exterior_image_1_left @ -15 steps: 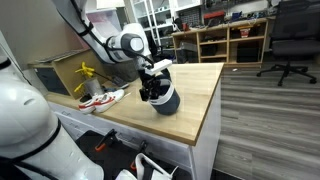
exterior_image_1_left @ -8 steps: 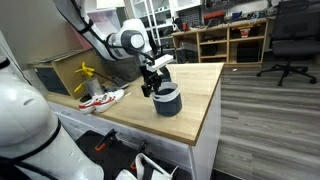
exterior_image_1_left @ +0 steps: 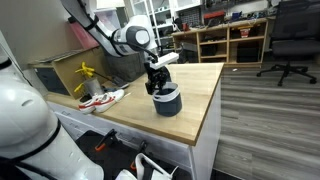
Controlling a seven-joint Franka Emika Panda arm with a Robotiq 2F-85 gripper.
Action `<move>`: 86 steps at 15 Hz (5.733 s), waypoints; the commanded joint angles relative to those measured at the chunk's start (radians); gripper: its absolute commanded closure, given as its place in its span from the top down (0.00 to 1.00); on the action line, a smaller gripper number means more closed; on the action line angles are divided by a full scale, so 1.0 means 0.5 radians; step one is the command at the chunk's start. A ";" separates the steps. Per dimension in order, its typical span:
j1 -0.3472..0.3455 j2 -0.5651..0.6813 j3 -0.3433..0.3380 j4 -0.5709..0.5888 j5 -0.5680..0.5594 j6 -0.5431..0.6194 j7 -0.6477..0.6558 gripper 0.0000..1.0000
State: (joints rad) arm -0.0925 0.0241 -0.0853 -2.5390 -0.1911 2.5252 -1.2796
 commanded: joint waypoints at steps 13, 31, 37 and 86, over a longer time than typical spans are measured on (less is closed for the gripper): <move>-0.003 0.115 0.010 0.311 -0.027 -0.467 0.312 0.99; 0.024 0.239 0.062 0.291 -0.057 -0.266 0.304 0.77; 0.018 0.350 0.063 0.321 -0.101 -0.217 0.313 0.72; -0.001 0.487 0.031 0.164 -0.359 0.159 0.418 0.45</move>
State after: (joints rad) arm -0.1050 0.2163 -0.0595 -2.4285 -0.3166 2.5434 -1.1293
